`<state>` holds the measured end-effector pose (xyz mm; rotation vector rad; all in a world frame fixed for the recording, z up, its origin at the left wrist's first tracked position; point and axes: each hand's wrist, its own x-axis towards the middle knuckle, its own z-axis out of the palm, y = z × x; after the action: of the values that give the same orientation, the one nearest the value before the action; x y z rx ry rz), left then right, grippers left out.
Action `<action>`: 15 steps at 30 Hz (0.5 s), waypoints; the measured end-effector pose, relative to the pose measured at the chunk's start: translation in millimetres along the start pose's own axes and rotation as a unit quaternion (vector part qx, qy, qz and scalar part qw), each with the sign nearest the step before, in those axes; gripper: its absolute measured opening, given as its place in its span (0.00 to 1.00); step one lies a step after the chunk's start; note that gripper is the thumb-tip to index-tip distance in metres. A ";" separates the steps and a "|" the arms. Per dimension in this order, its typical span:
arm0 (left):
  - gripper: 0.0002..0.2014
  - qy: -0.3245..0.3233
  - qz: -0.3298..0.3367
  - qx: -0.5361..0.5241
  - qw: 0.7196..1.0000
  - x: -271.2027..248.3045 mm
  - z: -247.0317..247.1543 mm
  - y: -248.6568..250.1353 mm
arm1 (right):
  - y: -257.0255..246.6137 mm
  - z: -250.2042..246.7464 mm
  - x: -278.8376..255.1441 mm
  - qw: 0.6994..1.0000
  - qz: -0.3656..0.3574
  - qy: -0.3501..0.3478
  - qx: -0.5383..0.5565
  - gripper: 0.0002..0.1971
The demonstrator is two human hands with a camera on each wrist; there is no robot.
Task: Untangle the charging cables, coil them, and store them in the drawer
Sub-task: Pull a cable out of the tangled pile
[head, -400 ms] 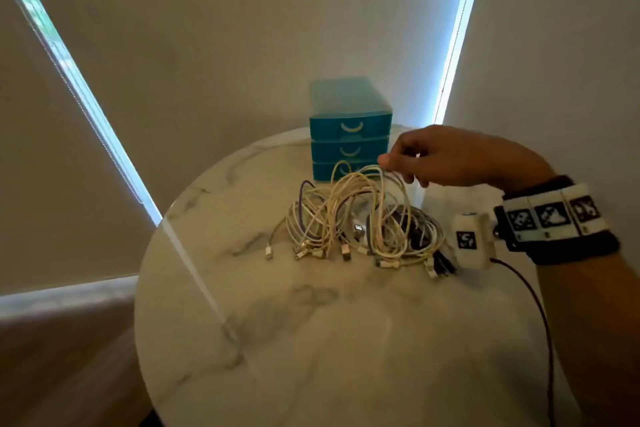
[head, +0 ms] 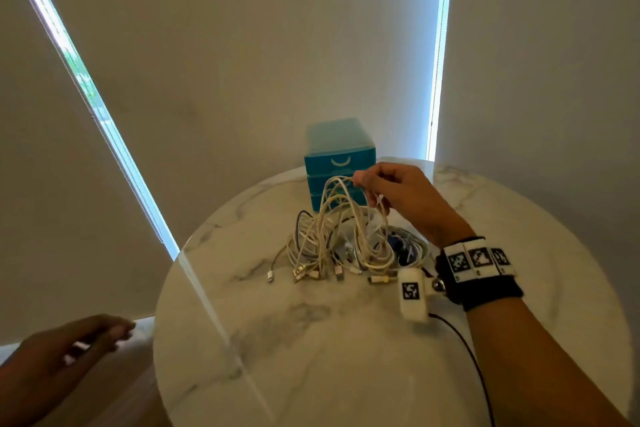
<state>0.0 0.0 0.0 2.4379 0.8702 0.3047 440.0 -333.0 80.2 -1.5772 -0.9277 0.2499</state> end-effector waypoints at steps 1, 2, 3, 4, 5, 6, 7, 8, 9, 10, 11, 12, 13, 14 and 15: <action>0.10 0.025 0.028 0.022 0.999 10.3 -0.7 37.6 | 5.8 6.7 0.2 0.999 0.013 0.026 0.040 0.15; 0.10 0.046 0.053 0.031 0.997 12.7 -3.3 82.4 | 11.7 12.4 1.0 0.997 0.024 0.046 0.054 0.15; 0.14 0.045 0.098 0.026 0.994 19.8 -4.2 109.6 | 16.7 17.6 2.1 0.996 0.033 0.058 0.056 0.15; 0.16 0.041 0.145 0.023 0.988 26.9 -4.0 139.8 | 21.3 20.6 4.3 0.996 0.035 0.066 0.056 0.15; 0.14 0.028 0.181 0.009 0.983 40.0 1.3 161.4 | 25.0 21.4 6.2 0.995 0.033 0.069 0.062 0.15; 0.10 0.010 0.198 0.002 0.980 51.1 2.0 177.2 | 26.3 23.2 3.9 0.994 0.030 0.075 0.074 0.14; 0.09 0.003 0.221 0.009 0.975 67.3 6.7 195.5 | 29.4 23.5 2.8 0.992 0.031 0.081 0.087 0.14; 0.09 -0.002 0.239 0.016 0.971 84.6 11.2 216.0 | 33.5 23.2 1.8 0.991 0.036 0.079 0.100 0.14; 0.10 -0.008 0.259 0.014 0.966 100.1 17.3 234.2 | 36.9 23.7 0.4 0.991 0.043 0.070 0.109 0.14; 0.11 -0.020 0.273 0.008 0.962 113.7 24.5 249.8 | 39.5 24.2 -1.4 0.991 0.051 0.057 0.112 0.14; 0.12 -0.029 0.283 0.004 0.959 128.6 33.9 258.6 | 39.5 25.0 -3.1 0.991 0.054 0.043 0.112 0.14; 0.13 -0.032 0.288 0.009 0.957 141.6 43.3 266.7 | 38.4 24.9 -4.1 0.992 0.051 0.031 0.112 0.14; 0.15 -0.034 0.293 0.013 0.955 150.8 53.8 273.6 | 35.6 24.1 -5.1 0.993 0.044 0.021 0.112 0.13; 0.16 -0.040 0.297 0.011 0.954 155.2 63.7 279.7 | 31.7 23.0 -6.8 0.993 0.035 0.014 0.109 0.12; 0.17 -0.045 0.308 0.003 0.950 157.4 72.7 284.8 | 27.3 20.7 -7.9 0.995 0.023 0.009 0.093 0.11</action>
<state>296.4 -114.5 101.1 2.6494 0.0463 0.4055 433.1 -321.8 47.5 -1.4272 -0.8298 0.3441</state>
